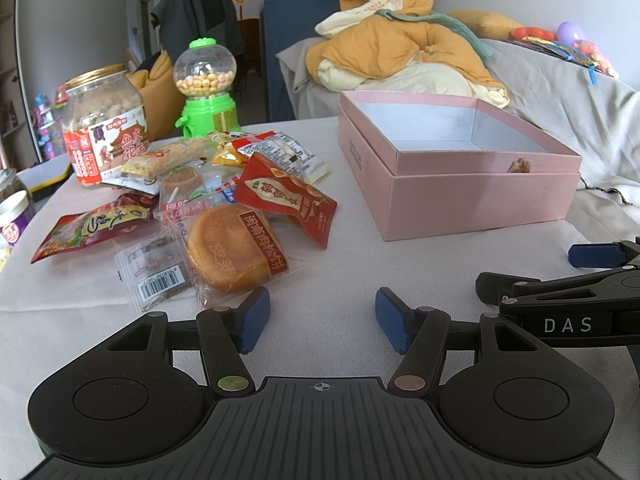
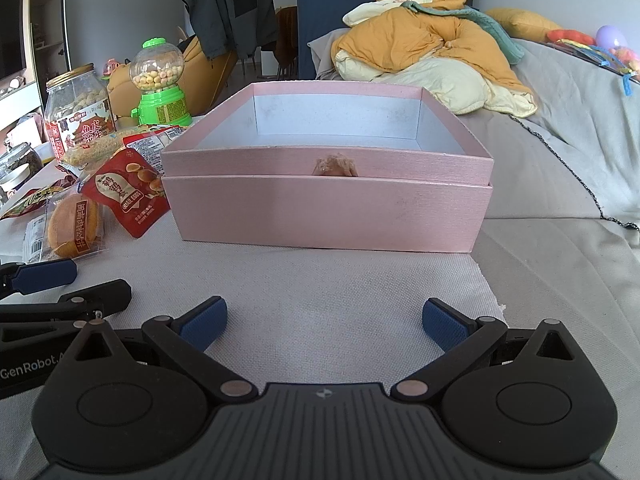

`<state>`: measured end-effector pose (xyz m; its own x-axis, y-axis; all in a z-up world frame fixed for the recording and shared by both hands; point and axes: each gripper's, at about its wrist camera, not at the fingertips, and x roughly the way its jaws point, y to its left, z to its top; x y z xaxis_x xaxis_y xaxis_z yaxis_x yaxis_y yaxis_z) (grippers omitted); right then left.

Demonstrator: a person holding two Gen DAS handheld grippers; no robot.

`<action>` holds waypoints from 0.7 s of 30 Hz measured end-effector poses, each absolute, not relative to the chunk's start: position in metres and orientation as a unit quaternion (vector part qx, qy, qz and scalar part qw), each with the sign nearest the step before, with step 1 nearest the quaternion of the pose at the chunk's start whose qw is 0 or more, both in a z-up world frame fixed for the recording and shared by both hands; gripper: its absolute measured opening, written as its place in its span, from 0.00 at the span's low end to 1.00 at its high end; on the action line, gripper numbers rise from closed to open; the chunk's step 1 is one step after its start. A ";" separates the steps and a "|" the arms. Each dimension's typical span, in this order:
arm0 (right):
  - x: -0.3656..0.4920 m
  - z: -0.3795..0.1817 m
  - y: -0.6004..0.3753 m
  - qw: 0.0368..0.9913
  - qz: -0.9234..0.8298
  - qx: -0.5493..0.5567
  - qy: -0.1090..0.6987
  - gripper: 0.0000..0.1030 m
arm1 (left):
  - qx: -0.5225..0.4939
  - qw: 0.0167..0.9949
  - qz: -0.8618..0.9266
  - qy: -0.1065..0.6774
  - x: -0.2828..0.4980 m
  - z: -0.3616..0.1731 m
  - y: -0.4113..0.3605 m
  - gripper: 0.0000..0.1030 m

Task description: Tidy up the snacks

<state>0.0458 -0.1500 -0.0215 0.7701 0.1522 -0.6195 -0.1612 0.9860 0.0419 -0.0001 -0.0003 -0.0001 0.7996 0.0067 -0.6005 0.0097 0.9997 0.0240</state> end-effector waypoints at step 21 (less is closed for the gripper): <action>0.045 -0.022 -0.150 0.941 0.084 -0.007 0.329 1.00 | 0.014 0.949 -0.001 0.316 0.002 0.000 0.000 0.64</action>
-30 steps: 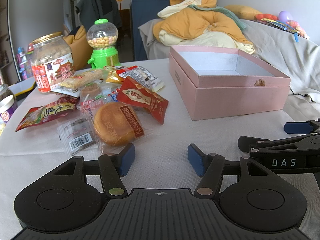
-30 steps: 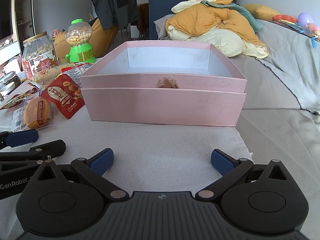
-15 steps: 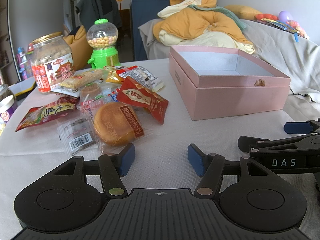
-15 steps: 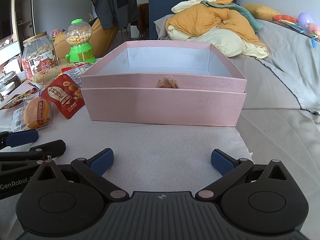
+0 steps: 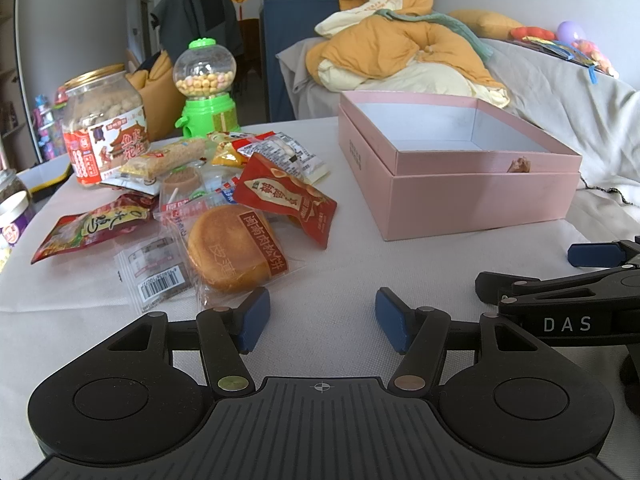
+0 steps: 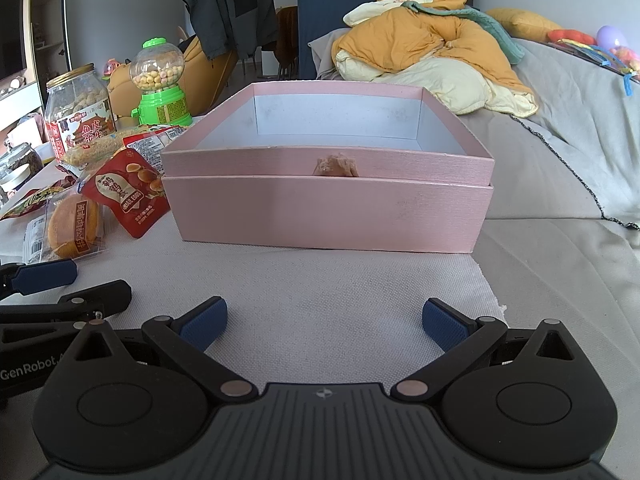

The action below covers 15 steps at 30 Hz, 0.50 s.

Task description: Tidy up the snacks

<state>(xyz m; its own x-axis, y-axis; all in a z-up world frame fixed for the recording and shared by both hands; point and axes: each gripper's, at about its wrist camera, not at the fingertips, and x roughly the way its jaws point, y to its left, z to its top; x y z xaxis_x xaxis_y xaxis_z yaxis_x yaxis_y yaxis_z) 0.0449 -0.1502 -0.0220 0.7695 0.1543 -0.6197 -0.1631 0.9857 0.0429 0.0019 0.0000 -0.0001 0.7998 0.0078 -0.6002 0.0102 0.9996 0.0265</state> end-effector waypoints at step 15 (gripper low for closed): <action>0.046 -0.021 -0.150 0.940 0.088 -0.006 0.329 1.00 | -0.032 0.950 -0.031 0.309 -0.011 0.007 0.020 0.63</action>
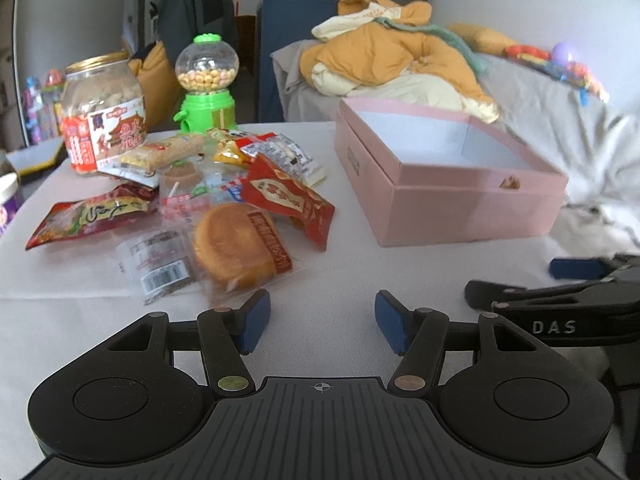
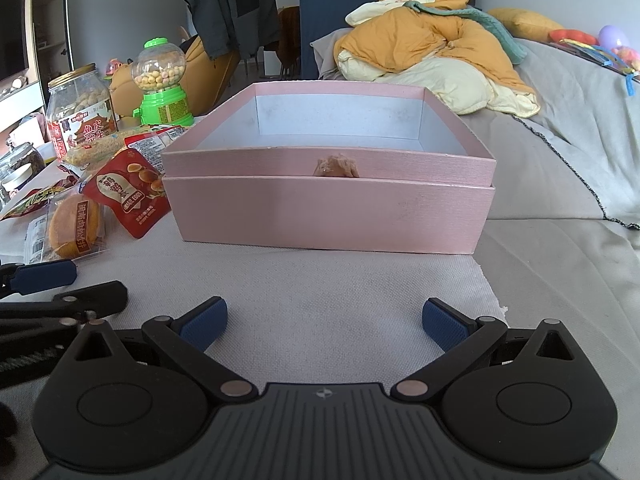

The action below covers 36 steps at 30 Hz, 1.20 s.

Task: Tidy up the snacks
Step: 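Grasp the wrapped round bun with the left gripper while the right gripper reaches for the red snack bag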

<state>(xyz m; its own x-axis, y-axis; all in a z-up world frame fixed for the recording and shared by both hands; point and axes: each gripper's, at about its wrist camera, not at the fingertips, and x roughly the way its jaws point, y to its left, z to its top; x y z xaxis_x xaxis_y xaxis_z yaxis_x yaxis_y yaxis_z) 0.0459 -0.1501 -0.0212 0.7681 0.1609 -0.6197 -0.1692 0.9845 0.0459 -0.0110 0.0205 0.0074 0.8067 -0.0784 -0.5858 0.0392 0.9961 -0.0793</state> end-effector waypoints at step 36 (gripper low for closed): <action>0.124 0.016 -0.118 0.913 0.234 -0.053 0.330 0.99 | -0.003 0.949 -0.006 0.314 0.031 0.018 0.072 0.59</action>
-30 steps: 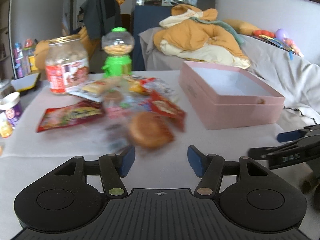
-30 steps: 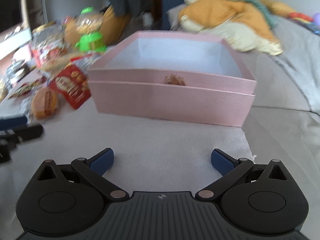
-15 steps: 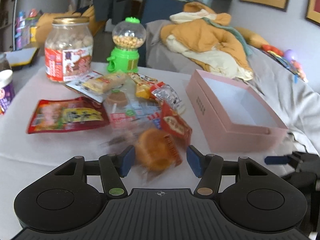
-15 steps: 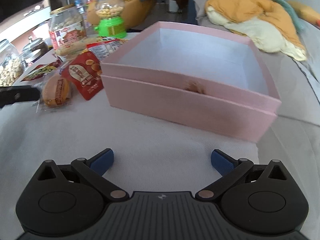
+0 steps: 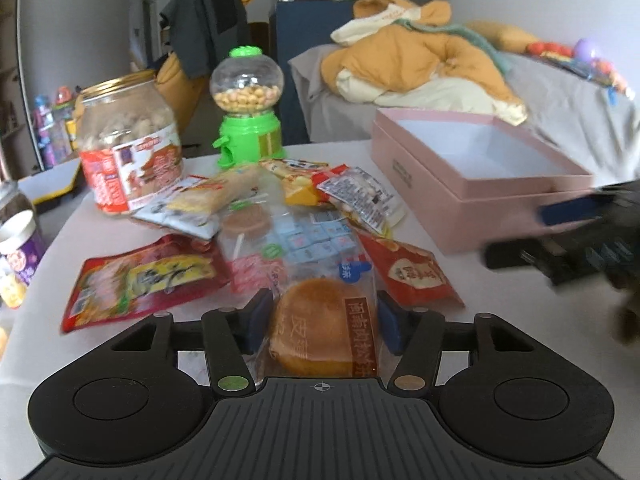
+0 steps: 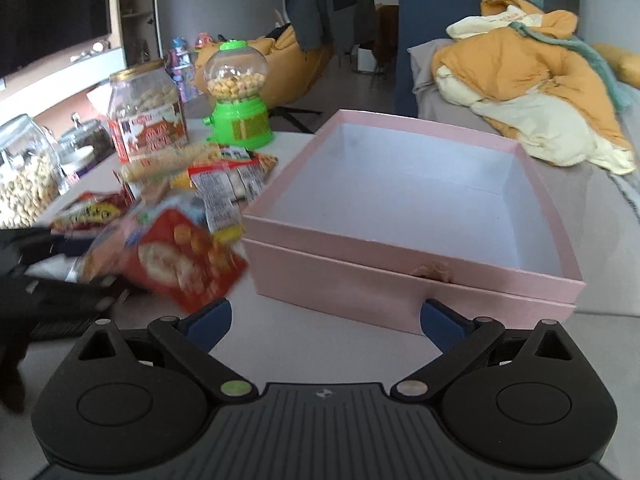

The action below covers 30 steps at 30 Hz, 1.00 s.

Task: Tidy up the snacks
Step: 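Grasp the wrapped round bun with the left gripper while the right gripper reaches for the red snack bag, then carry the bun and red bag into the pink box and open both grippers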

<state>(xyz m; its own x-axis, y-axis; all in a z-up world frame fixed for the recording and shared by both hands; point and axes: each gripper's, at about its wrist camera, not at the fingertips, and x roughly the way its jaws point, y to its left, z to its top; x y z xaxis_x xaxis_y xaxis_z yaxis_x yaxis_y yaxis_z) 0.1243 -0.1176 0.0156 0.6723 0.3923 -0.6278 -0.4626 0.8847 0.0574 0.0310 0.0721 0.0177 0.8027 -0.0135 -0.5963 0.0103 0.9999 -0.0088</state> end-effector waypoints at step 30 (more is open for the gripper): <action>0.122 0.020 -0.049 0.885 0.244 -0.034 0.395 0.93 | -0.118 0.943 0.014 0.310 -0.046 0.032 0.117 0.59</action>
